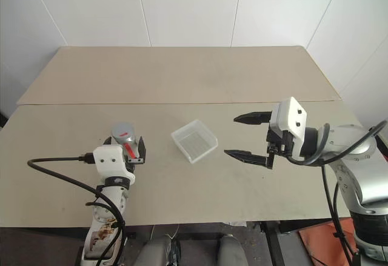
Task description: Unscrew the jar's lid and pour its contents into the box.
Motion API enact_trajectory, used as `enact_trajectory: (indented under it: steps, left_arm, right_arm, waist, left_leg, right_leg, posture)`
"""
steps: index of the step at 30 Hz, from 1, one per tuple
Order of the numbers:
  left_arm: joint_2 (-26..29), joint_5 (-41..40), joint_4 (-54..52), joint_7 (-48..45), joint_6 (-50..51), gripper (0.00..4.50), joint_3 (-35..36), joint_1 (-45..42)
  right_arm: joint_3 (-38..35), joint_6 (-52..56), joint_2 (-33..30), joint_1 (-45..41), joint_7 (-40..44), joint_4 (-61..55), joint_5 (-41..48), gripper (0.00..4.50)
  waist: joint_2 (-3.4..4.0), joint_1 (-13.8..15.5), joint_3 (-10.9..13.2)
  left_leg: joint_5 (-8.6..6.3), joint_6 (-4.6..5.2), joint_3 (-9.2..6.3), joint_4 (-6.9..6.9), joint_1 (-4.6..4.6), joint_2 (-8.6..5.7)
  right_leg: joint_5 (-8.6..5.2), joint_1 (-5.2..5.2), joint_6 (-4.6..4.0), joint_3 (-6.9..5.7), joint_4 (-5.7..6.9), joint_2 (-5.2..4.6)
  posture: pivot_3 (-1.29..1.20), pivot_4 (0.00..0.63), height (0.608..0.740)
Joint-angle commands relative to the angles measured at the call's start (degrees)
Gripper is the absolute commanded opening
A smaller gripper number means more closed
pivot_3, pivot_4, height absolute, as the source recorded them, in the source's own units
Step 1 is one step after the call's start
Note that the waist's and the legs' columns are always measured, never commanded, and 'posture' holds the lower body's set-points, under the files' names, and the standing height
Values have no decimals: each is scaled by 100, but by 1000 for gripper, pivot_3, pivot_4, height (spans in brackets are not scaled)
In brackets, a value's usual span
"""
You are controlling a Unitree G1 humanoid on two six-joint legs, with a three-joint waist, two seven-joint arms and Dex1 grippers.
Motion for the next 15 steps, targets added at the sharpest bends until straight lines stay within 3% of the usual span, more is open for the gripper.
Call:
enact_trajectory:
  steps: [1,12,15]
  left_arm:
    - [-20,31,23,42,-52,4472,-59,-165]
    - [9,-85,405,10,-96,4472,11,-522]
    - [43,-112,506,-18,-171,3790,19,-599]
  right_arm:
    - [-269,-91,-80,47,-36,-240,100,4500]
    - [-314,-79,-31,71,-65,-330,177,4500]
    - [-322,-77,-12,98,-79,-382,229,4500]
  waist:
    - [0,0,0]
    - [0,0,0]
    - [0,-1,0]
  left_leg:
    - [0,0,0,0,0,0]
    - [0,0,-2,2,0,0]
    - [0,0,-2,1,-1,-1]
  right_leg:
    - [0,0,0,0,0,0]
    - [1,0,1,-1,1,0]
    - [1,0,2,0,0,0]
  posture:
    - [0,150,740]
    - [0,150,740]
    - [0,150,740]
